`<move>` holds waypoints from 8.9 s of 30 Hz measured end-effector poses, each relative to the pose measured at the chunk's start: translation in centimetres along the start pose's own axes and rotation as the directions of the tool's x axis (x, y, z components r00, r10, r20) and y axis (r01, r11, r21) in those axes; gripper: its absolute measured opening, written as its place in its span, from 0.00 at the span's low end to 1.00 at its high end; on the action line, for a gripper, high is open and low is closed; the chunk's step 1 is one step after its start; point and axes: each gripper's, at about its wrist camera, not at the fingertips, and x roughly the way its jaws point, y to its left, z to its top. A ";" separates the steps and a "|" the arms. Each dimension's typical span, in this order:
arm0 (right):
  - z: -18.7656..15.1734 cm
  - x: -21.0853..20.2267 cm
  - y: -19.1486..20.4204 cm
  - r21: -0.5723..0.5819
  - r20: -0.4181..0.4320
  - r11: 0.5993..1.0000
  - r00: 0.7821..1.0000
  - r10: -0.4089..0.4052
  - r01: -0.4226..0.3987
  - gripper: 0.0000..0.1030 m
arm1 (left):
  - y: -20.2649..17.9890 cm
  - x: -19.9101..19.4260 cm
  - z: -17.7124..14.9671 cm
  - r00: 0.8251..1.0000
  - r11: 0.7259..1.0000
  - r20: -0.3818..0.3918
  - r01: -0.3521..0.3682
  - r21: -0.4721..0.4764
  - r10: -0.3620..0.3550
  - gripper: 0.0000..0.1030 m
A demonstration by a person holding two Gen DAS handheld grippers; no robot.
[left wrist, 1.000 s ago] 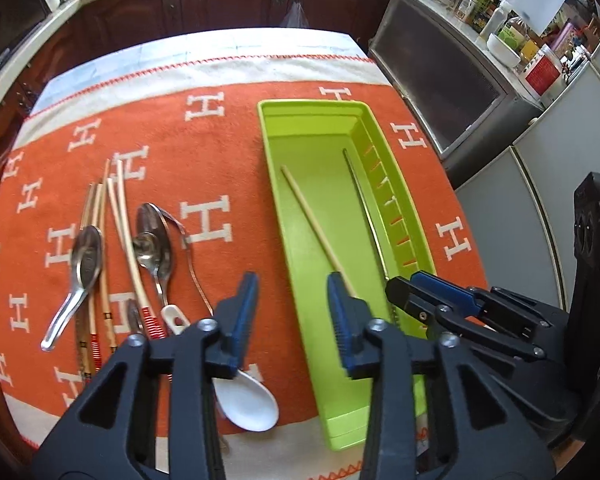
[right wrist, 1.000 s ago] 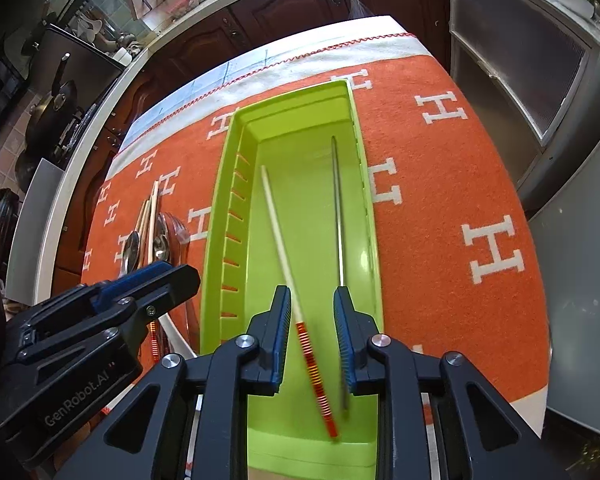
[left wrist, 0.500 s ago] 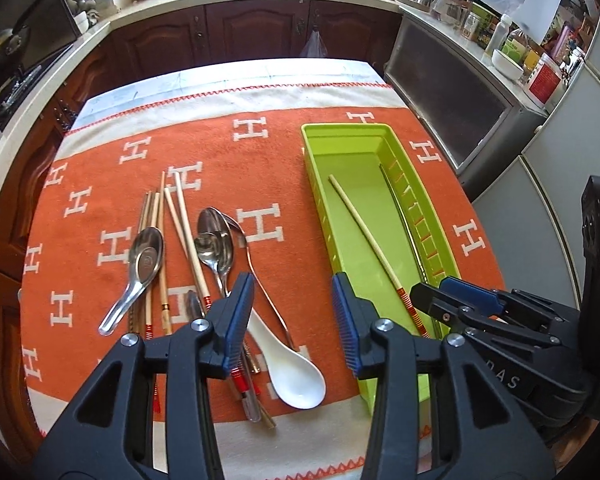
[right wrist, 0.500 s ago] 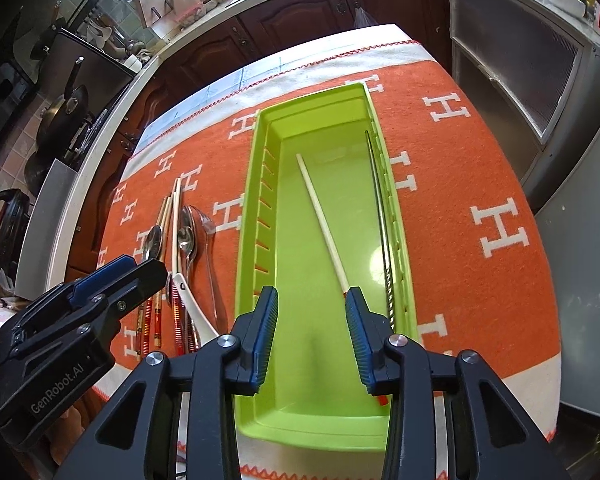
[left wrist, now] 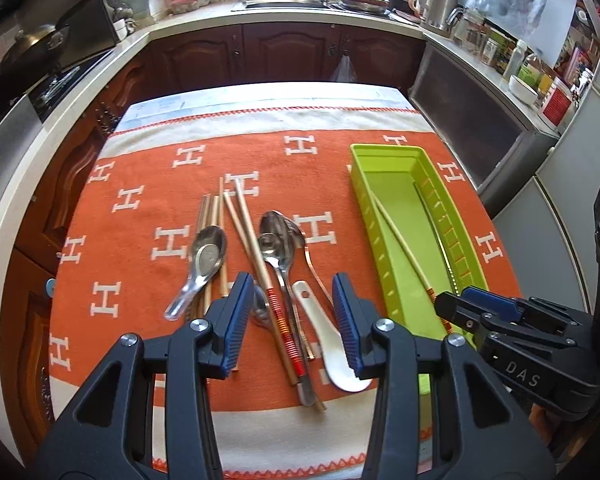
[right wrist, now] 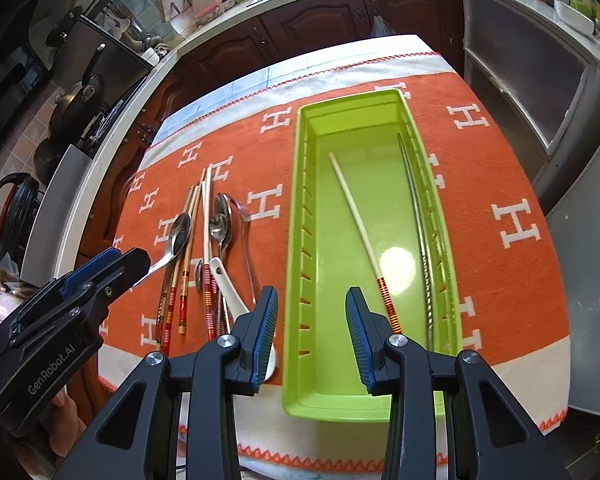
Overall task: Organize utensils
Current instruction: 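Move both open tools back over the utensil pile, then grasp a metal chopstick with the left tool while the right tool grasps a red-banded wooden chopstick, then carry both chopsticks over the green tray and open both tools to drop them, then move both open tools back over the utensil pile, then grasp a wooden chopstick with the left tool while the right tool grasps another wooden chopstick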
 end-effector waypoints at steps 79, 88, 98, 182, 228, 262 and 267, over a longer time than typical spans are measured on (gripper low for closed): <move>4.7 15.3 11.8 -0.127 -0.192 0.974 0.968 0.163 -0.189 0.07 | 12.4 14.2 -2.4 0.991 0.999 -0.133 -0.017 0.041 0.022 0.21; 4.4 14.5 11.8 -0.152 -0.172 0.975 0.975 0.138 -0.165 0.07 | 13.2 13.9 -2.6 0.992 0.999 -0.126 -0.008 -0.035 0.003 0.03; 4.2 14.8 11.1 -0.119 -0.186 0.977 0.971 0.151 -0.175 0.07 | 14.4 12.9 -3.3 0.989 0.995 -0.145 0.011 -0.097 -0.025 0.03; 1.9 2.2 -9.1 0.098 0.040 0.995 0.999 0.021 -0.025 0.18 | -11.0 10.1 1.5 0.945 0.971 -0.253 0.229 0.067 -0.206 0.15; 1.3 1.6 6.0 -0.188 0.010 0.981 0.999 0.040 -0.038 0.26 | 11.0 0.6 -1.7 0.998 0.985 -0.049 0.022 -0.173 -0.031 0.34; 3.7 15.0 13.0 -0.305 -0.153 0.947 0.986 0.061 -0.105 0.15 | 13.9 13.4 -3.1 0.975 0.987 -0.217 0.004 -0.159 -0.039 0.34; 3.6 16.0 14.0 -0.332 -0.167 0.938 0.985 0.042 -0.096 0.10 | 13.4 13.8 -2.7 0.979 0.993 -0.203 -0.027 -0.117 0.003 0.34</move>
